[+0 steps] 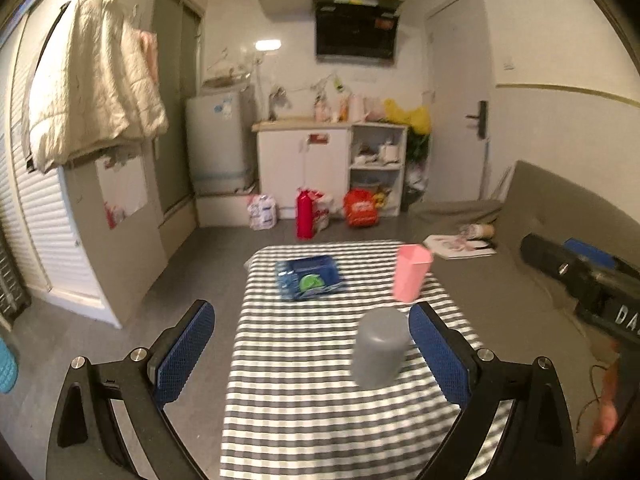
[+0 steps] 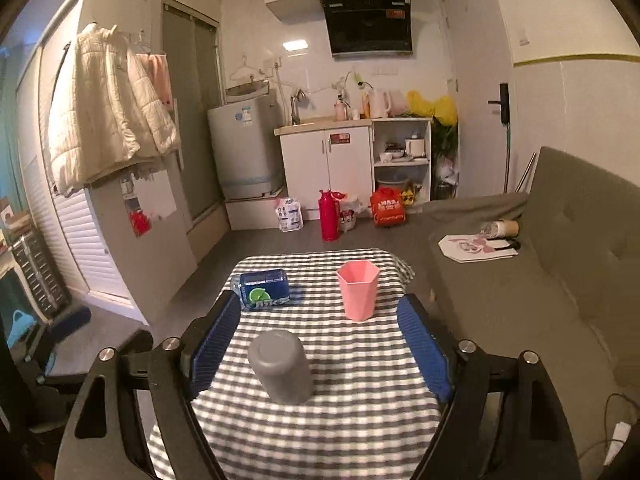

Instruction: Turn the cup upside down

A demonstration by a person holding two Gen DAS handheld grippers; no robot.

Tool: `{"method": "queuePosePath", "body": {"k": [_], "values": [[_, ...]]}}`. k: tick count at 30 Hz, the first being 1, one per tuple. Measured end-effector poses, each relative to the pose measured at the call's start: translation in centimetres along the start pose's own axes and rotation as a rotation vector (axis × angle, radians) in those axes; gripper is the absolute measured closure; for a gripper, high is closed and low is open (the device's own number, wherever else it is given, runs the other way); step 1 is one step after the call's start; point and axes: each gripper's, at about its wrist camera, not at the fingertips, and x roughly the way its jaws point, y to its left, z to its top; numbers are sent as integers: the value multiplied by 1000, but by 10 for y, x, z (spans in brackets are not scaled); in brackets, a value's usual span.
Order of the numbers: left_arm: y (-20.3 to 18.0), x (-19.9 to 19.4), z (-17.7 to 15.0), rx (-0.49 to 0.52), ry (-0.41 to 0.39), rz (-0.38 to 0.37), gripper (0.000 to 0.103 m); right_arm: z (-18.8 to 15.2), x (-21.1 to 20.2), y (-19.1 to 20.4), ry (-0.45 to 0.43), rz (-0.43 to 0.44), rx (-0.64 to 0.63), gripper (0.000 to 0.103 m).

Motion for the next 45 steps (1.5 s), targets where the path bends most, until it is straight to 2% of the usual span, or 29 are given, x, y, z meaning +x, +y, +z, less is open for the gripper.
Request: {"method": "queuePosePath", "body": {"k": [2,5,15,19,27,45], "values": [[-7,-8,-5,18,-9,4,0,-10,-13,-5,-27,-22,-7,6],[-14,-13,-17,36,-2,-5,0,-26,-23,-13,-36,-35,4,0],[-19,-15,-45,38,9,30,0,-67,-11,-36,20,-79,58,0],[-18,-10,-51,12,38,33,0,-70,-10,-36,26,-89,35,0],[-16,-11,-55,4,37,41,0,-73,-9,-32,32,-90,17,0],[-14,-11,-55,-32,43,8,0,-76,-7,-22,46,-90,-11,0]]}}
